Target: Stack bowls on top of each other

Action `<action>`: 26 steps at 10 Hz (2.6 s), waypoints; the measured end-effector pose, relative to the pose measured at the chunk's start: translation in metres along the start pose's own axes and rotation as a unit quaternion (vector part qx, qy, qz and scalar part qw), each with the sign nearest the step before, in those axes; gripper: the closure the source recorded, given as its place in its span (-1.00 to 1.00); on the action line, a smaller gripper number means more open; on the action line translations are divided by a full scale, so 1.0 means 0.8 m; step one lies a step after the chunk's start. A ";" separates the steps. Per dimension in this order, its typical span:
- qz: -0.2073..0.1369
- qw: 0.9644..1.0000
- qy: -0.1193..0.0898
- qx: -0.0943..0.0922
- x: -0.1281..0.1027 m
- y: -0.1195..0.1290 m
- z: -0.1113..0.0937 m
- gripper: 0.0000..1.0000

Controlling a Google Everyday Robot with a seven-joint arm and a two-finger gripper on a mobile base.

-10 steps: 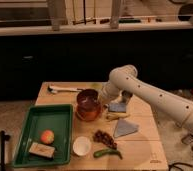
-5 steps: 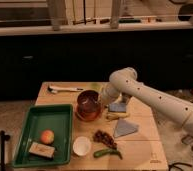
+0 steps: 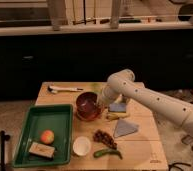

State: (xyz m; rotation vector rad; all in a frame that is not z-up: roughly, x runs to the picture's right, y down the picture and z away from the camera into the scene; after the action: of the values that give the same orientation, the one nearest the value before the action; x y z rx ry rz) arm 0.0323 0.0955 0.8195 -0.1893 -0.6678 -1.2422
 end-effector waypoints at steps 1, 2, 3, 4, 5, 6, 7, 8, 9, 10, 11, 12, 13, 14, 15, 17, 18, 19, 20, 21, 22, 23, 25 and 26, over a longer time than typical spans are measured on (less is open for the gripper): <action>-0.003 1.000 0.004 0.000 0.000 -0.002 0.002 -0.35; -0.004 1.000 0.007 0.001 0.000 -0.003 0.003 -0.52; -0.005 1.000 0.009 0.003 0.002 -0.004 0.004 -0.60; -0.006 1.000 0.011 0.004 0.003 -0.005 0.005 -0.60; -0.007 1.000 0.012 0.006 0.004 -0.007 0.006 -0.60; -0.008 1.000 0.012 0.006 0.004 -0.006 0.007 -0.60; -0.008 1.000 0.012 0.007 0.005 -0.007 0.007 -0.60; -0.009 1.000 0.012 0.007 0.005 -0.008 0.008 -0.60; -0.011 1.000 0.012 0.007 0.005 -0.010 0.009 -0.60; -0.012 1.000 0.012 0.007 0.006 -0.011 0.009 -0.60; -0.012 1.000 0.012 0.005 0.006 -0.011 0.007 -0.60; -0.015 1.000 0.010 -0.003 0.007 -0.014 0.005 -0.60; -0.019 1.000 0.010 -0.009 0.007 -0.022 0.003 -0.60; -0.020 1.000 0.012 -0.015 0.008 -0.023 -0.001 -0.60; -0.021 0.999 0.013 -0.021 0.008 -0.026 -0.004 -0.60; -0.025 0.999 0.014 -0.025 0.008 -0.029 -0.005 -0.60; -0.023 0.999 0.014 -0.025 0.009 -0.027 -0.006 -0.60; -0.025 0.999 0.014 -0.025 0.008 -0.030 -0.005 -0.60; -0.025 0.999 0.014 -0.025 0.008 -0.029 -0.005 -0.60; -0.023 0.999 0.014 -0.025 0.009 -0.028 -0.006 -0.60; -0.024 0.999 0.014 -0.025 0.009 -0.028 -0.006 -0.60; -0.025 0.999 0.014 -0.025 0.008 -0.030 -0.005 -0.60; -0.024 0.999 0.014 -0.025 0.008 -0.029 -0.005 -0.60; -0.025 0.999 0.013 -0.025 0.008 -0.030 -0.005 -0.60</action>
State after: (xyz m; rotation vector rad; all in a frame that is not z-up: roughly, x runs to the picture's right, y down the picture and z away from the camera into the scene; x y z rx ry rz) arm 0.0131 0.0802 0.8148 -0.1980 -0.6218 -1.3075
